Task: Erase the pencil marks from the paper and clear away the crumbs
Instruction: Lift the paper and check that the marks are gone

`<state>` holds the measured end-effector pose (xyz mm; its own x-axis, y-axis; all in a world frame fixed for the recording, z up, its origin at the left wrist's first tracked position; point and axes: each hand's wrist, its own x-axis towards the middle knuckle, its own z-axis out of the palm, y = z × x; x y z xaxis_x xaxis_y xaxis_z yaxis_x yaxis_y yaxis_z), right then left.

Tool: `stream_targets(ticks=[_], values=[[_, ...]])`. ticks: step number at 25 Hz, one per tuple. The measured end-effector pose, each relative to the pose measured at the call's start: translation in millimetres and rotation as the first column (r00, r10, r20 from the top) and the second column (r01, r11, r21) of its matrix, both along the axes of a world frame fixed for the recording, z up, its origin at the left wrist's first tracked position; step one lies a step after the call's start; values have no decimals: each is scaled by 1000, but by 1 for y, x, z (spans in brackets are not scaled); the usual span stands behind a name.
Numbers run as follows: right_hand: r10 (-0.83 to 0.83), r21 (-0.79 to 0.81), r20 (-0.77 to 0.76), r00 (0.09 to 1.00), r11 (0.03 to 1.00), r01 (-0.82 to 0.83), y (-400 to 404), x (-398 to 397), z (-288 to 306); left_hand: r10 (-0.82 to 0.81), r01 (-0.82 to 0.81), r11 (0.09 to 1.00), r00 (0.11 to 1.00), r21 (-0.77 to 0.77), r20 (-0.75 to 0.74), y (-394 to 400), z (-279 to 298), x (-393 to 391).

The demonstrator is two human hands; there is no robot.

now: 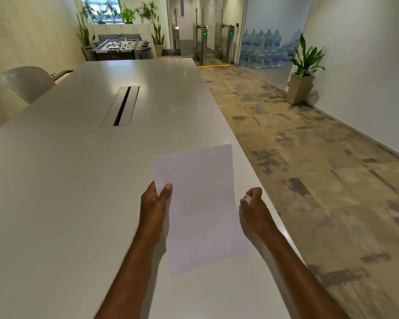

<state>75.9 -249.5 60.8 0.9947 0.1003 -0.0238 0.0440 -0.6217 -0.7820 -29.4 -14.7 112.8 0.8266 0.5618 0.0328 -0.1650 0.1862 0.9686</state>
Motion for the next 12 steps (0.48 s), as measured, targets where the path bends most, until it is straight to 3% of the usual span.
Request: stream_targets(ticks=[3, 6, 9, 12], values=[[-12, -55, 146, 989, 998, 20, -1, 29, -4, -5, 8, 997, 999, 78, -37, -3, -1, 0], [-30, -208, 225, 974, 975, 78, 1, 55, -6, -3, 10, 992, 999, 127, -51, -2, -5, 1], [-20, -317, 199, 980, 945, 83, 3, 74, -10, 6, 1, 991, 998, 133, -56, -4, -6, 3], [-45, -265, 141, 989, 961, 81, 6, 88, -18, 0, 9, 992, 998, 130, -65, -11, 0, 5]])
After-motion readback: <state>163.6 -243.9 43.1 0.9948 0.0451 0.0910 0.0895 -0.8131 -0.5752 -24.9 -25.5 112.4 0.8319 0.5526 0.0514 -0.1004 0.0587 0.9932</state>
